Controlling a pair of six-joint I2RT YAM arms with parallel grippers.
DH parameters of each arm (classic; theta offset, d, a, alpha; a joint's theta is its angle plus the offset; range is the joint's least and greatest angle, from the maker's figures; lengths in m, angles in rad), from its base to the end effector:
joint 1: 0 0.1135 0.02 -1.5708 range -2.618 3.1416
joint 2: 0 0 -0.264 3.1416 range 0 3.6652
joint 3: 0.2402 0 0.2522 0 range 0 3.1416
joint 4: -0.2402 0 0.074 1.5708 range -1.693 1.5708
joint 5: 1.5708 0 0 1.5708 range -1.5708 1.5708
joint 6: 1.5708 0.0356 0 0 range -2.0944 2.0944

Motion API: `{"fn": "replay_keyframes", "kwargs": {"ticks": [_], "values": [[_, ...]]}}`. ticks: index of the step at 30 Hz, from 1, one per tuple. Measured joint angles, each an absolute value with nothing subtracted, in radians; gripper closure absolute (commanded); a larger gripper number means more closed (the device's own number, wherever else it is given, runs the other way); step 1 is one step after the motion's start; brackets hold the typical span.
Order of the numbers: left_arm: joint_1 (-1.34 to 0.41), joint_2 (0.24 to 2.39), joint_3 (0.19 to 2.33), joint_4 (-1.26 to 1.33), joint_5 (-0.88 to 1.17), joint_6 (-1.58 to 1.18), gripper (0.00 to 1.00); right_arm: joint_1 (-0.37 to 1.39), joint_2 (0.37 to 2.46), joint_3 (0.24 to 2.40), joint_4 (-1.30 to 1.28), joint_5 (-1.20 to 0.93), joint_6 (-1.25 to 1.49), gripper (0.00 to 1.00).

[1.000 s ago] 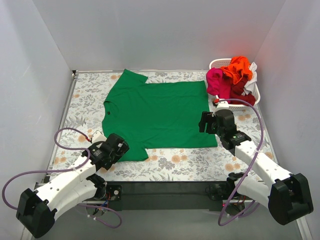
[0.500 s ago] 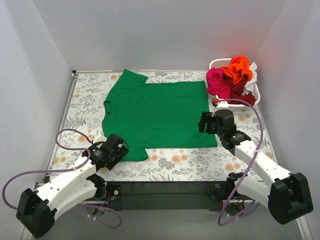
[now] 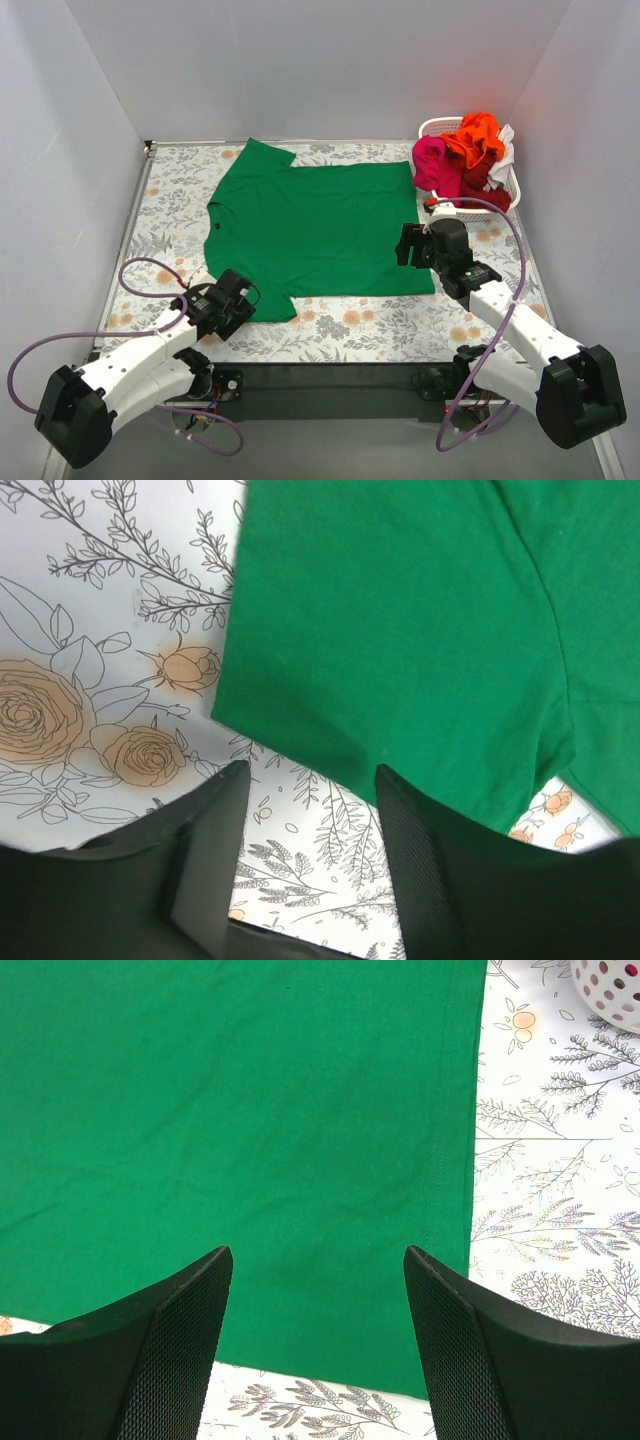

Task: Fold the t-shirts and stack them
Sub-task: Fold the tshirt

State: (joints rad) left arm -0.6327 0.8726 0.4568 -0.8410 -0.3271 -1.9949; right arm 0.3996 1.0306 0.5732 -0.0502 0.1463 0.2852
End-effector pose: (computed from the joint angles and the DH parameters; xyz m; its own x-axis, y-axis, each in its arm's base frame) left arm 0.1131 -0.0688 0.1692 -0.1218 -0.9809 -0.1514 -0.8965 0.1742 -0.4073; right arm 0.2102 0.0831 0.2325 -0.5050 0.0889 -0.8585 -0.1307 0.9753 0.1779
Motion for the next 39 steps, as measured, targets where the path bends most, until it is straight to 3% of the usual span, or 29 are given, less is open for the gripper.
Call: {"fn": "replay_keyframes", "kwargs": {"ticks": [3, 9, 21, 22, 24, 25, 39], "values": [[-0.633, 0.883, 0.451, -0.834, -0.325, -1.996, 0.66, 0.4, 1.029, 0.573, -0.05, 0.146, 0.285, 0.36], [-0.633, 0.9, 0.45, -0.822, -0.325, -1.994, 0.74, 0.4, 1.029, 0.573, -0.05, 0.146, 0.285, 0.36], [-0.633, 0.95, 0.44, -0.772, -0.324, -1.963, 0.76, 0.4, 1.024, 0.572, -0.05, 0.143, 0.285, 0.36], [-0.633, 0.952, 0.439, -0.767, -0.324, -1.961, 0.79, 0.4, 1.021, 0.571, -0.05, 0.143, 0.285, 0.36], [-0.633, 0.953, 0.436, -0.756, -0.323, -1.958, 0.99, 0.4, 1.018, 0.571, -0.05, 0.143, 0.285, 0.36], [-0.633, 0.955, 0.432, -0.749, -0.322, -1.955, 1.0, 0.4, 1.018, 0.571, -0.05, 0.143, 0.285, 0.36], [-0.632, 0.992, 0.563, -0.661, -0.329, -1.753, 1.0, 0.4, 1.018, 0.566, -0.05, 0.143, 0.285, 0.35]]}}
